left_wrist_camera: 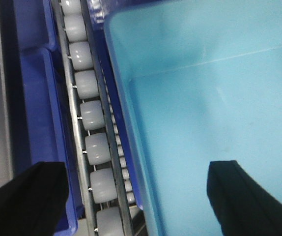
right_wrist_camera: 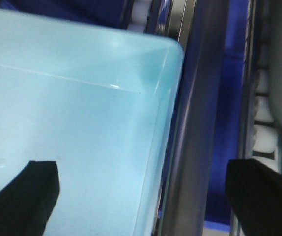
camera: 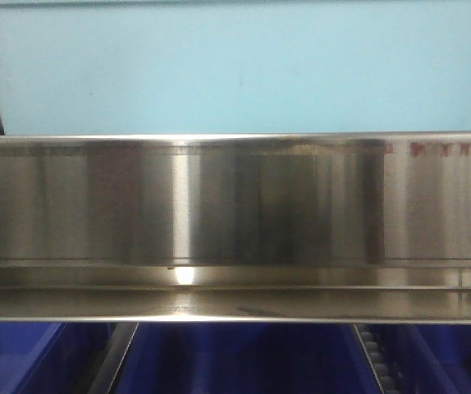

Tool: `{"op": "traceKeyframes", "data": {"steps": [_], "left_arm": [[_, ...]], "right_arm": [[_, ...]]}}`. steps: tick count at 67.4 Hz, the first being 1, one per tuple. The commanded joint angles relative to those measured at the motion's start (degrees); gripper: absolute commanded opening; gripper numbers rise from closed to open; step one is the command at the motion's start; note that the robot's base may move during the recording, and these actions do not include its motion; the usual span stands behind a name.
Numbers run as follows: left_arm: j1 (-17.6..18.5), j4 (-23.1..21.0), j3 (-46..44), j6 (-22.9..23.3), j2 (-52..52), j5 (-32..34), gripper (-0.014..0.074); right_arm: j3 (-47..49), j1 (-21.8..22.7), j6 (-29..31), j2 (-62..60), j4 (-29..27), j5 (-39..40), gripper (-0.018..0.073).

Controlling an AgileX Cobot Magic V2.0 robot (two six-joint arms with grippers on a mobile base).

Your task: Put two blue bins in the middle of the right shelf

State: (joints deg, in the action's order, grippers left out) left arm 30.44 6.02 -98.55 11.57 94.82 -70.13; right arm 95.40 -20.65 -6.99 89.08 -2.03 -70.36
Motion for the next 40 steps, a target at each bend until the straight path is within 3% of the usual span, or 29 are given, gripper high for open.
{"op": "traceKeyframes", "data": {"steps": [1, 25, 31, 40], "left_arm": [[-1.18, -1.04, -0.48, 0.63, 1.41, 0.16, 0.0475], [-1.74, -1.15, -0.48, 0.52, 5.68, 0.16, 0.0475], [-1.74, -1.15, -0.48, 0.52, 6.31, 0.16, 0.0472], [-1.74, -1.41, -0.48, 0.52, 7.25, 0.16, 0.0422]], "right_arm": [[0.47, 0.00, -1.16, 1.96, 0.32, 0.40, 0.0568], [0.47, 0.00, -1.67, 8.26, -2.21, 0.40, 0.0544], [0.35, 0.00, -1.67, 9.05, -2.21, 0.40, 0.0473], [0.24, 0.00, -1.79, 9.67, -2.10, 0.40, 0.0274]]}}
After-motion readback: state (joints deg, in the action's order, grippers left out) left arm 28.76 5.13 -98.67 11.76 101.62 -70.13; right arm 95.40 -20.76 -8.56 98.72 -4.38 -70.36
